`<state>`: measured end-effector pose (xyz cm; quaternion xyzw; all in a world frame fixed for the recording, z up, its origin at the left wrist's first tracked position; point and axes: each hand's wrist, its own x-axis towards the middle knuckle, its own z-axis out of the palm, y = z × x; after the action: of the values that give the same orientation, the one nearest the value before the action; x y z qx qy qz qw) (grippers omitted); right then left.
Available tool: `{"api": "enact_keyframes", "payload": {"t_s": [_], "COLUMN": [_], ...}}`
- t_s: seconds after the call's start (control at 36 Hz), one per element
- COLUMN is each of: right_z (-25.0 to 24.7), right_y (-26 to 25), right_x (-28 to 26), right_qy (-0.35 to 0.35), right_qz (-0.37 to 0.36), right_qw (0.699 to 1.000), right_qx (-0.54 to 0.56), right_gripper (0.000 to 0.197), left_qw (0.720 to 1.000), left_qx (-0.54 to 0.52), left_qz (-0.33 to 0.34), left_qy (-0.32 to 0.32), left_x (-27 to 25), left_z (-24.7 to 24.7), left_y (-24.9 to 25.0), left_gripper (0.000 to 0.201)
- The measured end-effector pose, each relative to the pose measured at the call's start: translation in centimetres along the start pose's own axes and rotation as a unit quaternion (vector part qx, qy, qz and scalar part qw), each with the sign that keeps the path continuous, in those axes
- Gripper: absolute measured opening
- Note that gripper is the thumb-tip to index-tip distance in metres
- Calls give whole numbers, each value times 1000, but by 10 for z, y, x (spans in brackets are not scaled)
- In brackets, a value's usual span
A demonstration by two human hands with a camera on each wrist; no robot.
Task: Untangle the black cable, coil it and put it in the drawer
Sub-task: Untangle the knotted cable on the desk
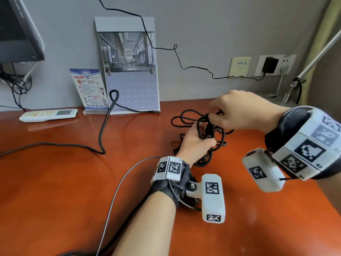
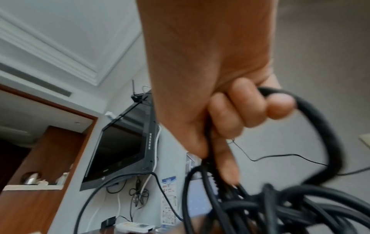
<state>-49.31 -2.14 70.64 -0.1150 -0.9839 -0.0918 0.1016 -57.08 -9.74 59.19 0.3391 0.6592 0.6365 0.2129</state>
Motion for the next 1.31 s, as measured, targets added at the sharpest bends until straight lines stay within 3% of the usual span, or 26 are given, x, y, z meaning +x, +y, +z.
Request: {"api": "enact_keyframes", "payload": {"t_s": [0.06,0.17,0.22,0.33,0.42,0.5,0.56,0.64,0.72,0.89,0.94,1.0,1.11,1.25,1.31], "right_z": [-4,-6,-7,-11,-4,6,7,6,5,1,-1,-2,4,35,50], "right_y": [-3,-1,3,20,30,41,50,59,59,56,59,63,73,80,80], "right_x": [1,2,1,-3,-7,-4,-2,-2,-5,-17,-23,-28,-37,-49,-52], "right_qy": [-39,-137,-213,-269,-218,-101,-7,62,87,162,206,260,309,265,269], "right_qz": [23,65,100,144,211,265,299,318,316,311,299,299,348,420,423], "right_qw": [999,988,968,929,892,863,810,725,681,754,765,755,683,556,491], "right_qx": [-23,30,85,208,335,419,505,608,655,555,532,523,563,666,712], "right_gripper": [33,32,31,31,27,24,24,26,28,8,10,19,25,26,26], "left_qw": [1000,1000,999,996,994,994,994,993,993,993,994,995,996,995,995], "left_qx": [0,0,0,-29,-53,-59,-55,-66,-77,-80,-74,-76,-68,-15,-9], "left_qz": [13,21,25,42,40,32,30,25,17,12,11,9,22,62,60], "left_qy": [-2,-20,-34,-69,-82,-87,-91,-95,-91,-83,-73,-58,-50,-82,-81], "left_x": [0,-3,-3,-3,-3,-3,-3,-3,-2,-5,-6,-5,-3,-5,-6], "left_z": [-1,-2,-3,-5,-6,-6,-6,-6,-6,-6,-6,-7,-10,-7,-7], "left_y": [0,-1,-4,-5,-6,-7,-7,-7,-8,-4,-3,-4,-6,-5,-3], "left_gripper": [32,22,27,44,49,43,42,39,38,38,36,39,41,46,43]}}
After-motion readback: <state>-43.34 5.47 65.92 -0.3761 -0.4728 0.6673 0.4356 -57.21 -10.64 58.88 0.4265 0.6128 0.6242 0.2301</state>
